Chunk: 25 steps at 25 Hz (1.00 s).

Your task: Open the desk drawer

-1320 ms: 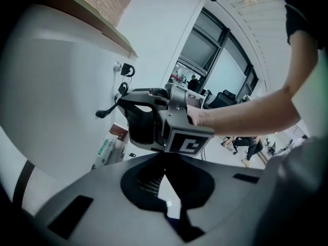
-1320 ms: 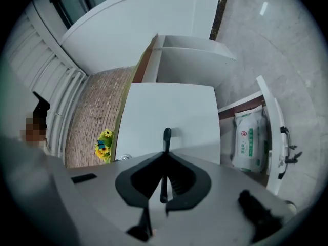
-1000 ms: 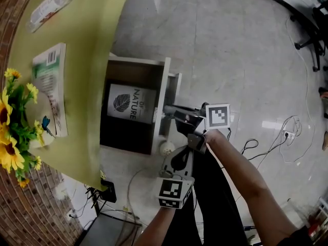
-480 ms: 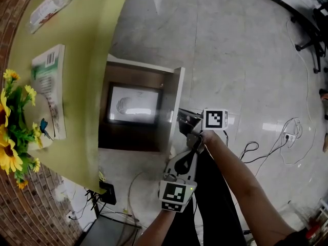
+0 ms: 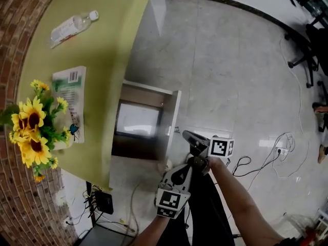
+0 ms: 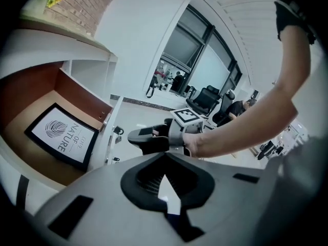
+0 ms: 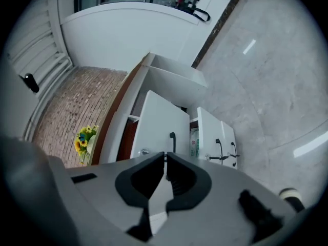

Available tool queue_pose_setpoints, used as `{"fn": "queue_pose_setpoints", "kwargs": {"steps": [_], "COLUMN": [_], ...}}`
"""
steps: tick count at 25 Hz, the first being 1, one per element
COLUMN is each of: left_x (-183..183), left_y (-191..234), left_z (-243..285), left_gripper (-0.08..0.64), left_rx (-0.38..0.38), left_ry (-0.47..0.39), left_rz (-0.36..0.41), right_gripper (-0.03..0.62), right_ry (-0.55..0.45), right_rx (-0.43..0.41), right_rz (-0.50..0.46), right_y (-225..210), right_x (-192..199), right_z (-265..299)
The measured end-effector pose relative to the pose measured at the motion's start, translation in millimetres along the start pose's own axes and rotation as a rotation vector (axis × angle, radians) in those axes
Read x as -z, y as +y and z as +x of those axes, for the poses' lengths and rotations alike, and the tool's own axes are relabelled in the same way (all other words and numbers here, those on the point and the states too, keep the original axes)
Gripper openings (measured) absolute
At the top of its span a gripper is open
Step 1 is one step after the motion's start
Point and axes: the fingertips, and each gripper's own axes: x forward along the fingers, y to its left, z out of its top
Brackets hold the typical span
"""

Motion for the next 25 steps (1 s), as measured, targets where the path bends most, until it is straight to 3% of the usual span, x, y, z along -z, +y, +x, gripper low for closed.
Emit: {"fn": "queue_pose_setpoints", "kwargs": {"steps": [4, 10, 19, 25], "left_x": [-19.0, -47.2, -85.0, -118.7], "left_y": [-15.6, -18.1, -44.5, -54.9], "left_z": [-26.1, -57.9, -119.8, -159.4], "left_gripper": [0.009, 0.009, 0.009, 0.009], "left_rx": [0.015, -0.006, -0.033, -0.026], "left_ry": [0.006, -0.006, -0.047, -0.129], "left_rz": [0.001, 0.014, 0.064, 0.034], "right_gripper": [0.025, 0.025, 0.025, 0.025], "right_ry": [-0.041, -0.124, -0.051, -0.099], "right_rx": [0.063, 0.016, 0.007, 0.092], "right_rz": [-0.081, -0.079, -0.193, -0.361], "right_y": [32.8, 98.6, 197.1, 255.8], "right_x": [-1.8, -8.3, 33.1, 38.8], "right_z": [-34.9, -65.3, -111.7, -133.1]}}
